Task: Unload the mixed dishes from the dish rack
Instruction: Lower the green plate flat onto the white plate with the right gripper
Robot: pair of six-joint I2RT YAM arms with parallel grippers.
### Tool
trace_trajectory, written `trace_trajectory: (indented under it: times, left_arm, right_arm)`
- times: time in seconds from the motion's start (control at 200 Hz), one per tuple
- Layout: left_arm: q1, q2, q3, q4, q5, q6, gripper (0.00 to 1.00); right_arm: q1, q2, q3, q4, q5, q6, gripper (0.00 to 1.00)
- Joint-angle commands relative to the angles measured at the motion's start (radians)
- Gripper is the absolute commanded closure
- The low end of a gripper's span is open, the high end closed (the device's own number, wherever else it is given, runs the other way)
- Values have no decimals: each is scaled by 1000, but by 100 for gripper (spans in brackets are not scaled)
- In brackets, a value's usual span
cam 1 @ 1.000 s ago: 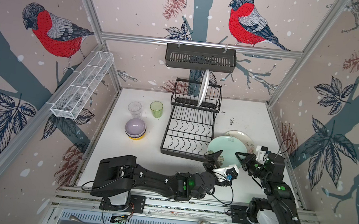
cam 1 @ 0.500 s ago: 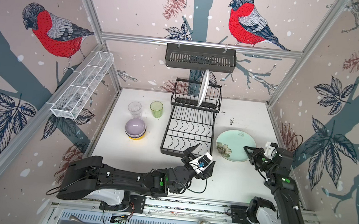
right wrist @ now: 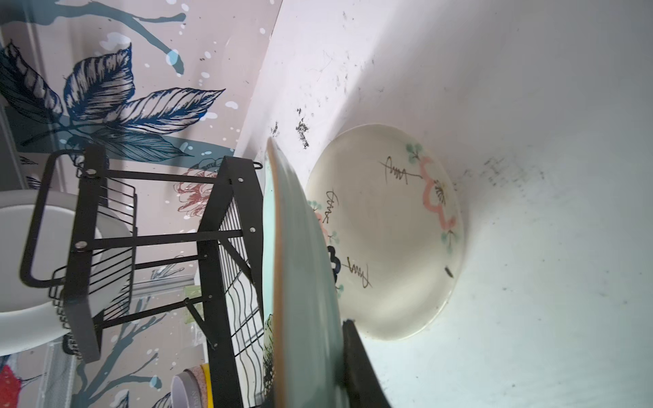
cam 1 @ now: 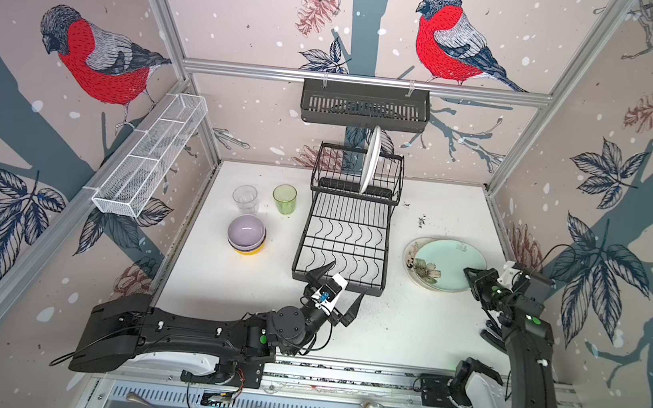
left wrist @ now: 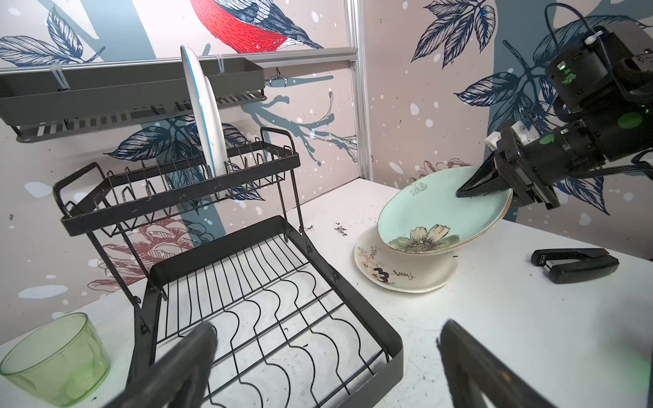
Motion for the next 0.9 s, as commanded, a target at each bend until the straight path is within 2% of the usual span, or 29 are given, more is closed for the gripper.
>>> trace_trajectory:
  times: [0.0, 0.285, 0.445, 0.895]
  left_arm:
    - [1, 22, 13, 46, -6, 11, 2]
    - [-6, 7, -16, 92, 1, 50, 2]
    - [-6, -1, -48, 153, -19, 71, 2]
    - [-8, 33, -36, 153, -27, 93, 2]
  right_arm:
    - [-6, 33, 17, 77, -17, -27, 100]
    - [-2, 148, 23, 124, 43, -93, 100]
    - [3, 227, 17, 175, 22, -90, 100]
    - [17, 346, 6, 223, 56, -119, 100]
